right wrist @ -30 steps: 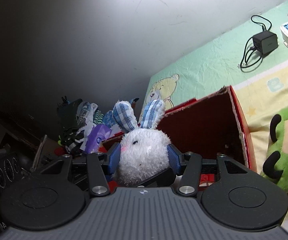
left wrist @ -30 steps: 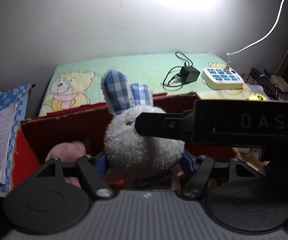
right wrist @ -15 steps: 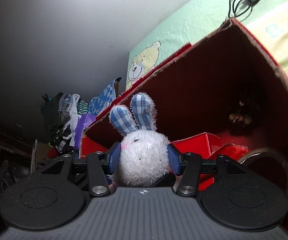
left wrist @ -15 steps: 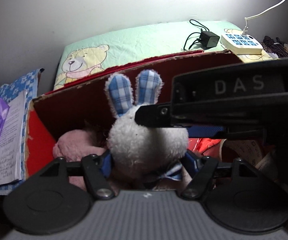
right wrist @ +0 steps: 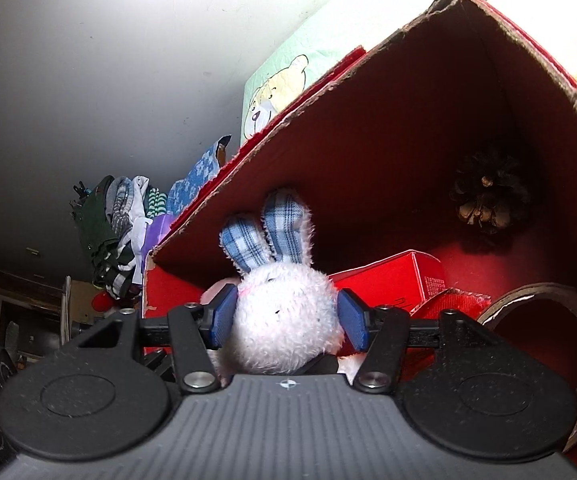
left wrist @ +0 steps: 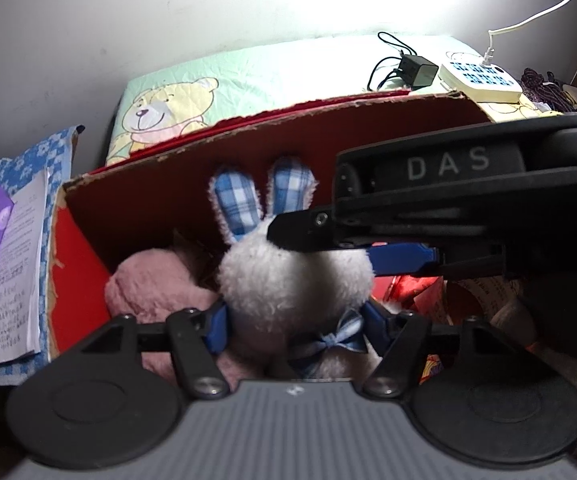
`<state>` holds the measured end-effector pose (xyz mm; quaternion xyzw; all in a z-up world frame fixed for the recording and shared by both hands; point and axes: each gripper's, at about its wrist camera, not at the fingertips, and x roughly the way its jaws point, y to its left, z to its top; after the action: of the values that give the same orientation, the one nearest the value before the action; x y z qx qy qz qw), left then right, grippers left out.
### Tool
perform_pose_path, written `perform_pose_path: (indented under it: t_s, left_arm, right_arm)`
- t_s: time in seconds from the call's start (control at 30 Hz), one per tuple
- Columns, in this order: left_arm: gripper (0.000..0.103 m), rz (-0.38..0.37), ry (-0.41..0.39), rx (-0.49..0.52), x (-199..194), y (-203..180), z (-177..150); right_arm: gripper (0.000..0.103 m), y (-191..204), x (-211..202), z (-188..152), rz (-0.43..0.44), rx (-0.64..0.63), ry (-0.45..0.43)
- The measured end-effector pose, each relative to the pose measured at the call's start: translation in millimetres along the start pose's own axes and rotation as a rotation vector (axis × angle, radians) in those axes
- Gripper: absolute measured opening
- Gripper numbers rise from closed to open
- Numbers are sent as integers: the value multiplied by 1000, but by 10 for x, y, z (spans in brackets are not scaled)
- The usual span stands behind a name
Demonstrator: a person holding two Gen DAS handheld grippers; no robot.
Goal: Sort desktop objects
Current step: 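Lower the white bunny into the box beside the teddy bear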
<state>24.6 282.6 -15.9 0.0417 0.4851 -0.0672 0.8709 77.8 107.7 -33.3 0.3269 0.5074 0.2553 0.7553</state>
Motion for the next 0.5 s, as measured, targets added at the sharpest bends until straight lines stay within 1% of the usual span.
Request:
perform_pose_path:
  t_s: [0.17,0.37,0.5]
  left_arm:
    - [71,34,10,3,2,-64,42]
    - [70,45,1,1,-30,-57,22]
    - [69,53,-1,-12,-42,-52,11]
  right_arm:
    - [61,-35,-63,22,-4,-9,-24]
    - [61,-27,-88,3,4,-42,-43]
    - [61,-26,-60,-5,12,-41,-42]
